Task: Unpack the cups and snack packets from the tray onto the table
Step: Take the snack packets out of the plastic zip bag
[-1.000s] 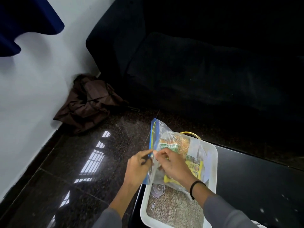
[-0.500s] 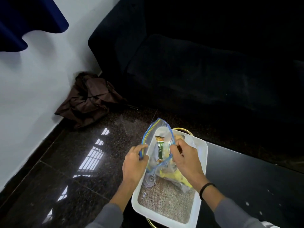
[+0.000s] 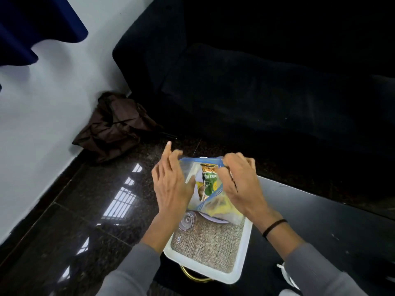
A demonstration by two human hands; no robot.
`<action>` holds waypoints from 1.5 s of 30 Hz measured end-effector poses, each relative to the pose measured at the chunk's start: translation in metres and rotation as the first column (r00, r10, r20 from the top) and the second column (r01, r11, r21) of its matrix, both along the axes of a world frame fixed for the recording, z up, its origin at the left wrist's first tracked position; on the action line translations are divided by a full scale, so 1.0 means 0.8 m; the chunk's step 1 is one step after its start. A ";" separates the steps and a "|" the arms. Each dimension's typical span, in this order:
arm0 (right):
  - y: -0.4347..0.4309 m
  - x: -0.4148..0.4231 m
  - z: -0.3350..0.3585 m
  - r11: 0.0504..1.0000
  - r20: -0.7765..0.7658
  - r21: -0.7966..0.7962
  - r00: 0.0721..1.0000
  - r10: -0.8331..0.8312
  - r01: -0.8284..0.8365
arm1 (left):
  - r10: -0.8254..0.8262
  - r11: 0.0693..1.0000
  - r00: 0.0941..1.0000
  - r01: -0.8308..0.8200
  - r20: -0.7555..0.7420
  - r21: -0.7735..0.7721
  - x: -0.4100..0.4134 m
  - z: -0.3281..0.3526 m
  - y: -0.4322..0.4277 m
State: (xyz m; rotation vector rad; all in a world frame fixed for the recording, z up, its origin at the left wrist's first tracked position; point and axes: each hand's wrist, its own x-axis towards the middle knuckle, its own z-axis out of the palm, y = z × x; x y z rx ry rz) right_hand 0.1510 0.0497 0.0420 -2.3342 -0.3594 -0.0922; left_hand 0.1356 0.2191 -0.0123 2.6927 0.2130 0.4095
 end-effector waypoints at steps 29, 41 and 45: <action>0.015 -0.041 -0.021 0.526 -0.763 0.580 0.640 0.086 0.622 | -0.442 0.777 0.889 0.312 -0.121 -0.546 -0.051 0.024 -0.014; -0.010 -0.030 0.022 0.486 -0.564 0.788 0.759 0.324 0.378 | -0.205 -0.006 0.676 -0.724 -0.707 -0.690 -0.020 -0.068 0.025; -0.015 -0.034 0.022 0.473 -0.573 0.802 0.693 0.438 0.364 | -0.483 -0.141 0.698 -0.657 -0.528 -0.740 -0.038 -0.083 0.026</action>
